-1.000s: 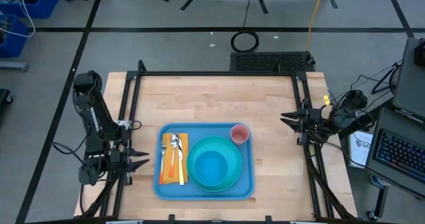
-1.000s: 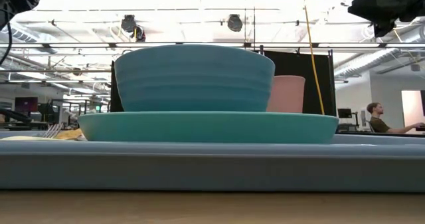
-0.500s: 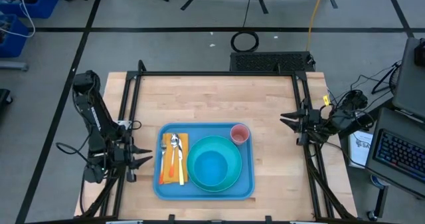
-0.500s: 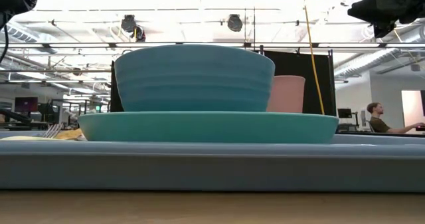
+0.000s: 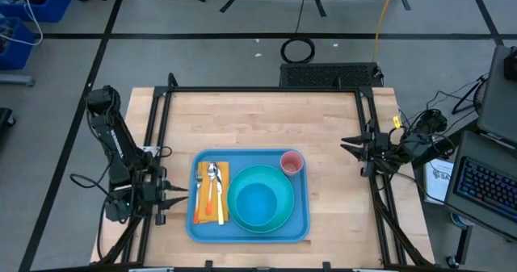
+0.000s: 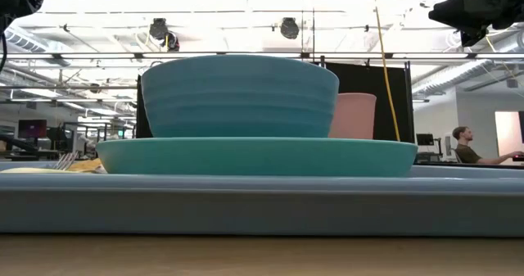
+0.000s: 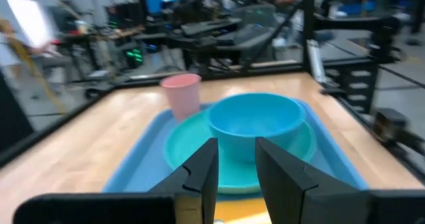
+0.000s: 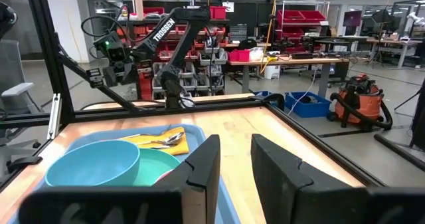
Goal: Set up tray
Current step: Return to Home Position
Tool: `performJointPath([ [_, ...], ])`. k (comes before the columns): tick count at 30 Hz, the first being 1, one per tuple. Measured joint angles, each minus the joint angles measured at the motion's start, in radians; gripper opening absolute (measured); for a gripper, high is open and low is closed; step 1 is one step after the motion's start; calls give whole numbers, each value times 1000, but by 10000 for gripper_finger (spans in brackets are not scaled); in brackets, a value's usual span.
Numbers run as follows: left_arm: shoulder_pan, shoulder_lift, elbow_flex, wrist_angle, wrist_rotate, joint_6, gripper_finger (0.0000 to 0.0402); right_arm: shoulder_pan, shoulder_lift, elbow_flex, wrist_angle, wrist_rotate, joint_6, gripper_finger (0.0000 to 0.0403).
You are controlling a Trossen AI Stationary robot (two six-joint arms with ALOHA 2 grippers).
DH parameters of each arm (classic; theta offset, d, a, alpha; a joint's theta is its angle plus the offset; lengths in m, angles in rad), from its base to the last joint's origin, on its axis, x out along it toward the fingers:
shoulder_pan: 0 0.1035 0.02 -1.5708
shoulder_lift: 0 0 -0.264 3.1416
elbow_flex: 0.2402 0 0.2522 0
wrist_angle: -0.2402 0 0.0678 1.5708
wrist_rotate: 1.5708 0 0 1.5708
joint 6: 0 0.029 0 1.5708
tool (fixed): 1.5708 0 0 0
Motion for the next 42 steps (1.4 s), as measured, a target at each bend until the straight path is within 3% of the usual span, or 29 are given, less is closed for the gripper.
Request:
performJointPath([
  [12,0,0,0,1,331,0,104,0,0,0,0,0,0,75],
  [18,0,0,0,1,449,1,104,0,0,0,0,0,0,75],
  [23,0,0,0,3,497,0,104,0,0,0,0,0,0,75],
  [42,0,0,0,5,498,-2,104,0,0,0,0,0,0,75],
])
